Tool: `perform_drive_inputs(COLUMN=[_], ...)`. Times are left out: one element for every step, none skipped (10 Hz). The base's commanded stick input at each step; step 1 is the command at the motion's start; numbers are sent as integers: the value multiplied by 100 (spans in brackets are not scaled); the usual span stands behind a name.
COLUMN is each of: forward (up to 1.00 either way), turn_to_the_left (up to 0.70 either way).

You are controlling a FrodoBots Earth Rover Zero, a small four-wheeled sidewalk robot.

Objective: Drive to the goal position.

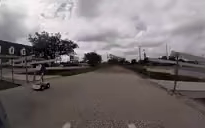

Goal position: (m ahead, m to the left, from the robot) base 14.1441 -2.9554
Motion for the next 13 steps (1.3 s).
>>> perform_drive_inputs(forward=[60,60,60,60,60,60,60,60,60,60,60,60,60], turn_to_the_left=[0,3,7,15,15,15,15,0,0,0,0,0,11])
